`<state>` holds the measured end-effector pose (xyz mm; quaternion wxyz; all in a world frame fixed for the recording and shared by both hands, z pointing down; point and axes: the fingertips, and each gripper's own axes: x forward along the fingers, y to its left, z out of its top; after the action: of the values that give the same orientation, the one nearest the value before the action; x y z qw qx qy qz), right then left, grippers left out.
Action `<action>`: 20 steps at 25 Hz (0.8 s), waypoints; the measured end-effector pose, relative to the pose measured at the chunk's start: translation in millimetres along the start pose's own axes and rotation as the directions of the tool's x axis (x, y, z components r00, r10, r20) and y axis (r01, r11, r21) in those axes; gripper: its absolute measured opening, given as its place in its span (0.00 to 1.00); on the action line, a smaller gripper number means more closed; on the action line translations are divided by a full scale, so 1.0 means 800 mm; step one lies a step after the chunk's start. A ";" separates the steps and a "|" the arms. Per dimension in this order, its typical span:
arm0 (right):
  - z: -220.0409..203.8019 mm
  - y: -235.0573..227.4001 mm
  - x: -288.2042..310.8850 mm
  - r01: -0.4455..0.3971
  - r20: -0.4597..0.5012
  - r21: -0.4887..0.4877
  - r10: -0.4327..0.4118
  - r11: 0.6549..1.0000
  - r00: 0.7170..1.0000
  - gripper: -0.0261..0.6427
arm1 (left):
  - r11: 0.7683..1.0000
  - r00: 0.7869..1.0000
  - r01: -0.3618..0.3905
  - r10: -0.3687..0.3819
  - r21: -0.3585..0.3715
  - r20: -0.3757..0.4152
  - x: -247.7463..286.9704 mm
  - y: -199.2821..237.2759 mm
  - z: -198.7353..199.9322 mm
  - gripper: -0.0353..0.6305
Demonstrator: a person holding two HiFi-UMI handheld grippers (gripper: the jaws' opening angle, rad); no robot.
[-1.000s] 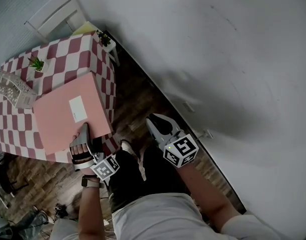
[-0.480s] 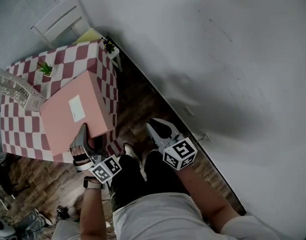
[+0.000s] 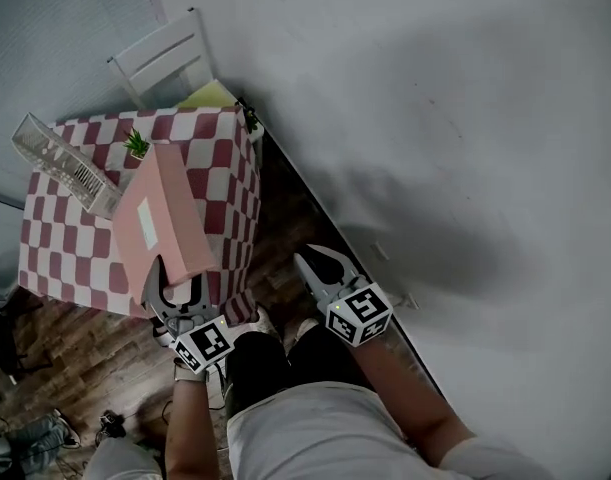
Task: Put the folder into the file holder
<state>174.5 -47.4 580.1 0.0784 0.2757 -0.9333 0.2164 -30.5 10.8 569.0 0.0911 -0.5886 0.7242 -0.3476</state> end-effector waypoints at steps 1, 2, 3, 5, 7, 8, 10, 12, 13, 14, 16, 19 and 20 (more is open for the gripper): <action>0.007 0.008 0.003 -0.010 -0.002 -0.008 0.010 1.000 1.000 0.10 | 0.999 1.000 -0.014 0.015 -0.048 0.003 -0.005 0.014 0.000 0.55; 0.013 0.015 0.007 -0.020 -0.004 -0.017 0.020 1.000 1.000 0.10 | 0.995 1.000 -0.027 0.028 -0.091 0.007 -0.010 0.027 -0.001 0.55; 0.018 0.023 0.010 -0.032 -0.007 -0.026 0.031 0.999 0.999 0.10 | 0.991 0.999 -0.038 0.040 -0.129 0.013 -0.015 0.038 -0.002 0.55; 0.025 0.037 0.017 -0.054 -0.012 -0.043 0.054 0.998 0.998 0.10 | 0.980 0.997 -0.057 0.067 -0.192 0.048 -0.023 0.058 -0.005 0.54; 0.031 0.052 0.024 -0.076 -0.020 -0.055 0.075 0.996 0.997 0.10 | 0.965 0.990 -0.075 0.103 -0.252 0.100 -0.032 0.081 -0.006 0.53; 0.033 0.060 0.028 -0.086 -0.024 -0.061 0.085 0.994 0.996 0.10 | 0.956 0.988 -0.081 0.114 -0.280 0.103 -0.037 0.091 -0.011 0.53; 0.036 0.075 0.036 -0.106 -0.032 -0.071 0.104 0.992 0.994 0.10 | 0.938 0.988 -0.093 0.129 -0.335 0.086 -0.046 0.109 -0.022 0.53; 0.037 0.090 0.043 -0.124 -0.039 -0.080 0.121 0.989 0.992 0.10 | 0.914 0.985 -0.105 0.149 -0.392 0.084 -0.054 0.125 -0.031 0.53; 0.038 0.098 0.047 -0.132 -0.042 -0.085 0.128 0.988 0.991 0.10 | 0.899 0.983 -0.113 0.164 -0.422 0.086 -0.058 0.134 -0.034 0.53; 0.038 0.105 0.051 -0.140 -0.044 -0.090 0.137 0.986 0.990 0.10 | 0.887 0.980 -0.125 0.180 -0.445 0.084 -0.062 0.141 -0.039 0.53; 0.041 0.117 0.059 -0.161 -0.047 -0.103 0.157 0.981 0.986 0.10 | 0.876 0.976 -0.156 0.207 -0.457 0.064 -0.068 0.155 -0.053 0.53; 0.043 0.127 0.070 -0.187 -0.052 -0.122 0.182 0.975 0.982 0.10 | 0.852 0.968 -0.197 0.246 -0.485 0.041 -0.074 0.171 -0.069 0.53; 0.043 0.130 0.073 -0.192 -0.053 -0.125 0.186 0.973 0.981 0.10 | 0.845 0.966 -0.207 0.256 -0.494 0.033 -0.076 0.175 -0.073 0.53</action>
<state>68.0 -12.7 527.4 0.0945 0.1755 -0.9655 0.1674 -155.0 99.1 510.2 0.0167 -0.5170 0.8485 -0.1117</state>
